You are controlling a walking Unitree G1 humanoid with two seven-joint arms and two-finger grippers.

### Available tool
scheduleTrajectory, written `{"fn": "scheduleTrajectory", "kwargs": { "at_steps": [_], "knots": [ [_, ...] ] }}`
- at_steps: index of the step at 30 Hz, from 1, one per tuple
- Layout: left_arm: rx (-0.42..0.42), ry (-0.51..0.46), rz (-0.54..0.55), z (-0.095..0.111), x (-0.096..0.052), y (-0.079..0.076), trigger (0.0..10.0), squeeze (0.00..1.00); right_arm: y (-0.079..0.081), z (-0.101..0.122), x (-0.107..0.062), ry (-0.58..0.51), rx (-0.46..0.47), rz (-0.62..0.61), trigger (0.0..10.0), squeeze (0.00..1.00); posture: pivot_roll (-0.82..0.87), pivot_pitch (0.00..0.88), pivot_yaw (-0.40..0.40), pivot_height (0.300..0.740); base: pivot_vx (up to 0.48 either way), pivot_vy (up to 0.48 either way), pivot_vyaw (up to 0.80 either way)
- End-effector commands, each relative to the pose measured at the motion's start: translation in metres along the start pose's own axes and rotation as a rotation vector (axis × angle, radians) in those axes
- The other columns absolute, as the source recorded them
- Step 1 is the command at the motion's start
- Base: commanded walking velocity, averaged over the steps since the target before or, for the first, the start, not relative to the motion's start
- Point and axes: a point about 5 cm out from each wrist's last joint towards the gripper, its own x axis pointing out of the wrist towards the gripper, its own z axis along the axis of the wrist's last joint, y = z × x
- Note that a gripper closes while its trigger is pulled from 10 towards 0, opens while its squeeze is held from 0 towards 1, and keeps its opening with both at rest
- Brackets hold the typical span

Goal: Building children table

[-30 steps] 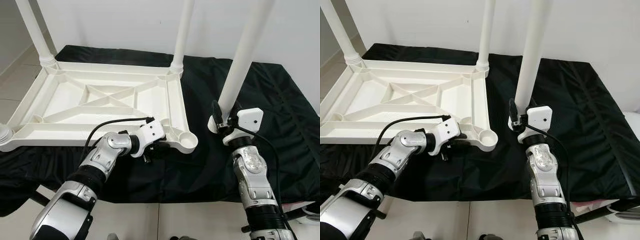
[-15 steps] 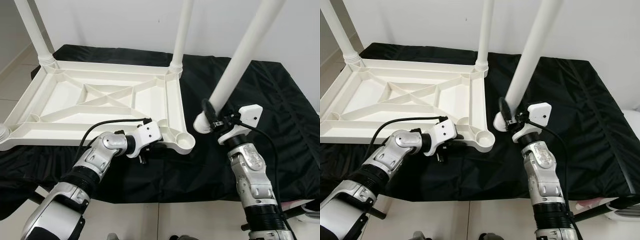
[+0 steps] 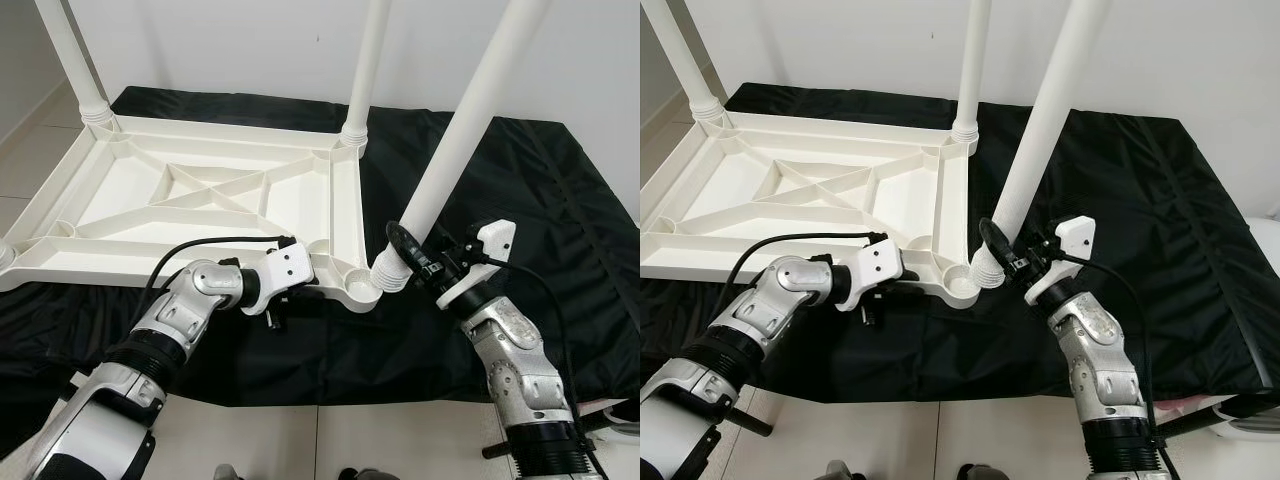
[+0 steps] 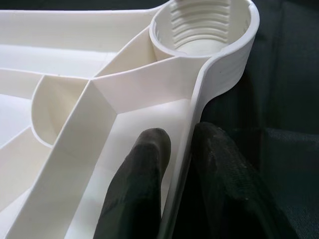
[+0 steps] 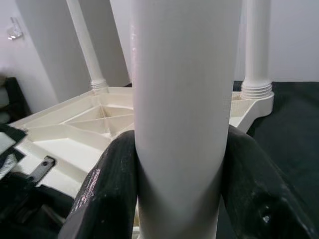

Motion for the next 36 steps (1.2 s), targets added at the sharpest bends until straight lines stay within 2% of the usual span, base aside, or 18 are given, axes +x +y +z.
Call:
{"fn": "scheduleTrajectory", "kwargs": {
  "at_steps": [1,4,5,6,10,14,21,25,27,36],
  "knots": [
    [-0.027,0.046,-0.187,-0.01,-0.004,-0.014,0.0,0.0,0.005,0.007,0.001,-0.015,0.032,0.07,10.0,0.0,-0.04,0.104,-0.015,0.74,0.0,0.0,0.0],
    [-0.028,0.043,-0.198,-0.009,-0.005,-0.015,0.0,0.0,0.007,0.009,0.002,-0.015,0.033,0.094,10.0,0.0,-0.04,0.106,-0.015,0.74,0.0,0.0,0.0],
    [-0.02,0.049,-0.201,-0.009,-0.005,-0.015,0.8,0.0,0.008,0.01,0.002,-0.015,0.029,0.115,10.0,0.0,-0.04,0.106,-0.015,0.74,0.0,0.0,0.0],
    [-0.006,0.064,-0.2,-0.01,-0.005,-0.016,10.0,0.0,0.01,0.01,0.004,-0.014,0.024,0.134,10.0,0.0,-0.04,0.106,-0.015,0.74,0.0,0.0,0.0],
    [0.006,0.076,-0.195,-0.011,-0.004,-0.016,10.0,0.0,0.013,0.011,0.006,-0.017,0.021,0.157,10.0,0.0,-0.04,0.108,-0.017,0.74,0.0,0.0,0.0],
    [0.012,0.073,-0.188,-0.009,-0.004,-0.015,10.0,0.0,0.025,0.008,0.011,-0.012,0.041,0.234,10.0,0.0,-0.03,0.109,-0.022,0.74,0.0,0.0,0.0],
    [0.015,0.067,-0.18,-0.007,-0.005,-0.013,10.0,0.0,0.031,0.001,0.014,-0.006,0.081,0.256,10.0,0.0,-0.03,0.11,-0.023,0.74,0.0,0.0,0.0],
    [0.015,0.066,-0.18,-0.006,-0.005,-0.013,10.0,0.0,0.031,-0.002,0.013,0.004,0.078,0.257,10.0,0.0,-0.03,0.11,-0.023,0.74,0.0,0.0,0.0],
    [0.02,0.061,-0.177,-0.004,-0.005,-0.013,10.0,0.0,0.025,-0.014,0.008,0.043,0.071,0.216,10.0,0.0,-0.03,0.109,-0.023,0.74,0.0,0.0,0.0],
    [0.029,0.05,-0.176,0.0,-0.006,-0.014,10.0,0.0,0.017,-0.027,0.003,0.061,0.055,0.124,10.0,0.0,-0.04,0.119,-0.021,0.74,0.0,0.0,0.0]
  ]
}}
